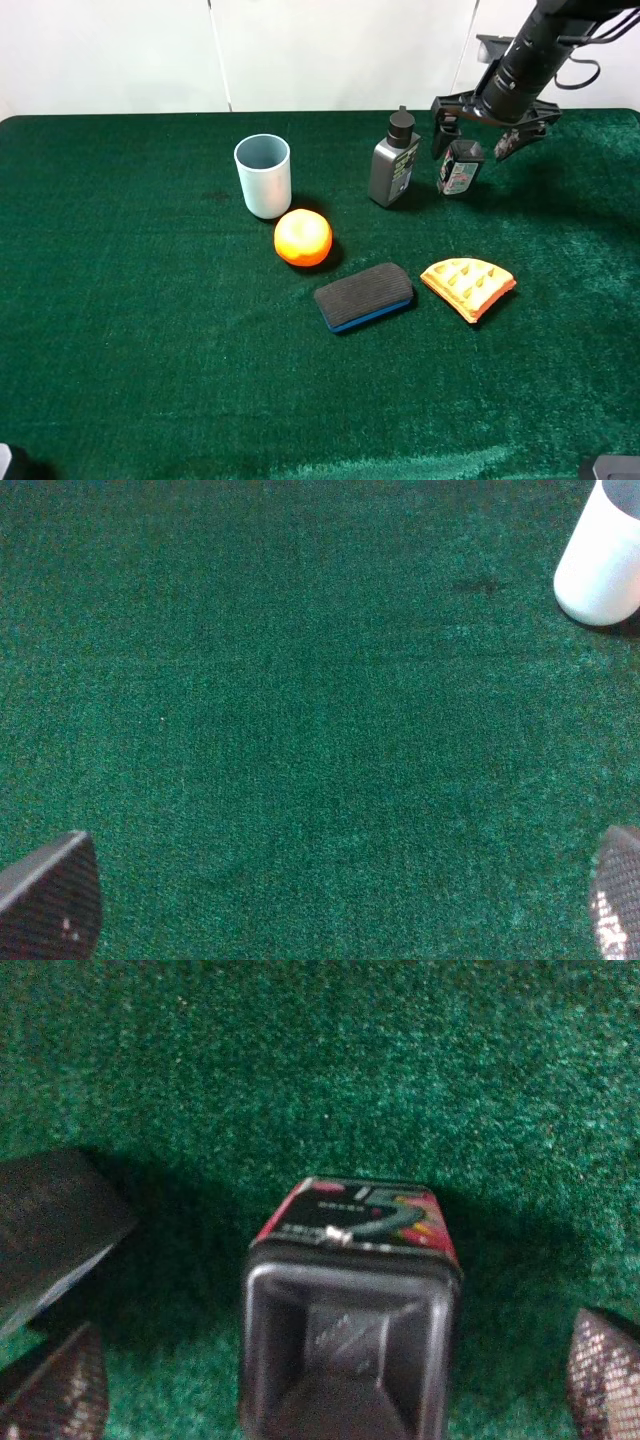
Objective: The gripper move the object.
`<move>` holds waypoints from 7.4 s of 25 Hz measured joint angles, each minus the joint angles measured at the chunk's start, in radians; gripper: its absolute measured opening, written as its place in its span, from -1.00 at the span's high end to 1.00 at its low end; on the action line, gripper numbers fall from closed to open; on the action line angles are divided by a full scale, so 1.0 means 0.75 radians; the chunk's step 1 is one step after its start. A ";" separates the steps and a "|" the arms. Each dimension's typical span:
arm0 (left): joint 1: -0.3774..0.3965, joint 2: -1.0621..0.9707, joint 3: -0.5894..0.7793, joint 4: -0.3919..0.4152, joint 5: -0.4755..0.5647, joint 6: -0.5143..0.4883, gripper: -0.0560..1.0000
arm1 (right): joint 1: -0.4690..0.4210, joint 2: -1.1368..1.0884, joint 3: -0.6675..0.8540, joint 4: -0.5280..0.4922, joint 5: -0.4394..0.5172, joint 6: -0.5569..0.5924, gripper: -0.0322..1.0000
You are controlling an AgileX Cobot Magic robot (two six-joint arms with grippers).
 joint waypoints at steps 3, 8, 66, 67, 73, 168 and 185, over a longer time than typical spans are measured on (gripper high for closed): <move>0.000 0.000 0.000 0.000 0.000 0.000 -0.98 | 0.000 0.031 0.000 0.005 -0.011 0.000 -0.41; 0.000 0.000 0.000 0.000 0.000 0.000 -0.98 | 0.000 0.075 0.000 0.011 -0.046 0.000 -0.41; 0.000 0.000 0.000 0.000 0.000 0.000 -0.98 | 0.000 0.103 -0.197 -0.045 0.189 0.037 0.28; 0.000 0.000 0.000 0.000 0.000 0.000 -0.98 | 0.000 0.101 -0.215 -0.060 0.216 0.048 0.28; 0.000 0.000 0.000 0.000 0.000 0.000 -0.98 | 0.000 0.100 -0.323 -0.105 0.375 0.071 0.28; 0.000 0.000 0.000 0.000 0.000 0.000 -0.98 | 1.086 0.153 -0.346 -0.044 0.251 0.331 0.28; 0.000 0.000 0.000 0.000 0.000 0.000 -0.98 | 1.086 0.303 -0.346 -0.165 0.102 0.326 0.28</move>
